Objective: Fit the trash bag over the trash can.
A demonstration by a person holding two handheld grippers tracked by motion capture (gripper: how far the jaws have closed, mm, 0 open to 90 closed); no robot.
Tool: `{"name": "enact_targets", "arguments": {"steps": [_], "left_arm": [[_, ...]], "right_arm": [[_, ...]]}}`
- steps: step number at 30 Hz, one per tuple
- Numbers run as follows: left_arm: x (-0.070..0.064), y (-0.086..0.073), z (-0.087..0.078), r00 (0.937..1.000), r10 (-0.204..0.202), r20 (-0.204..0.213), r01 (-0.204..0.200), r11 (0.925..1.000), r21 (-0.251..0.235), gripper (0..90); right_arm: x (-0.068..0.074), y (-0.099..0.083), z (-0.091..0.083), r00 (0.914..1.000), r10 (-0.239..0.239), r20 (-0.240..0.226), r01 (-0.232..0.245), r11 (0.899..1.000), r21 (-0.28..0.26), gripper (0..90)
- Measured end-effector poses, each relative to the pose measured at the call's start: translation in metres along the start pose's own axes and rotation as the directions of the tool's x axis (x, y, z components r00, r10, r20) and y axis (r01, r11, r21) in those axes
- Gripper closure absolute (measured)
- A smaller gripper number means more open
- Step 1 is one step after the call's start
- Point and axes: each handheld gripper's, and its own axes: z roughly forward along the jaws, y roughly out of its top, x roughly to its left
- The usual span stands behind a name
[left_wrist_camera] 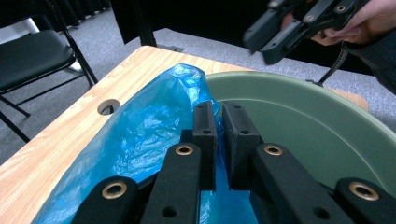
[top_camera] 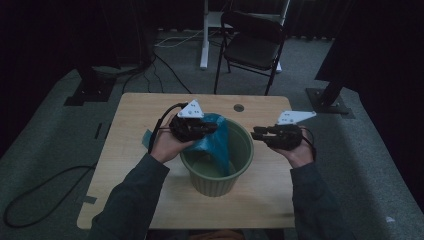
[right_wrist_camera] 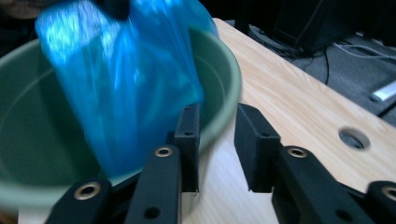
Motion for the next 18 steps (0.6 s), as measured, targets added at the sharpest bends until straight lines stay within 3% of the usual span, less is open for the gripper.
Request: {"name": "enact_targets", "arguments": {"steps": [6,10,13,16,18], "left_arm": [[-0.001,0.003,-0.001,1.0000,0.007,-0.001,-0.007,1.0000,-0.007,83.7],[-0.003,0.003,0.000,0.9999,0.013,0.004,-0.013,0.9999,-0.009,83.5],[-0.003,0.003,0.001,0.9999,0.011,0.013,-0.011,0.9999,-0.011,83.4],[-0.004,0.003,0.002,0.9998,0.008,0.018,-0.008,0.9999,-0.014,81.9],[-0.006,0.002,-0.001,0.9997,0.009,0.025,-0.009,0.9998,-0.020,77.4]], "right_arm": [[0.007,0.027,0.024,0.9985,-0.032,-0.044,0.031,0.999,-0.016,62.6],[0.009,0.038,0.040,0.9970,-0.054,-0.055,0.055,0.998,0.010,60.5],[0.011,0.042,0.047,0.9946,-0.066,-0.080,0.067,0.998,0.002,67.9],[0.014,0.044,0.052,0.9912,-0.092,-0.095,0.093,0.996,0.008,85.7],[0.015,0.044,0.052,0.9910,-0.113,-0.071,0.115,0.993,0.017,90.0]]}}
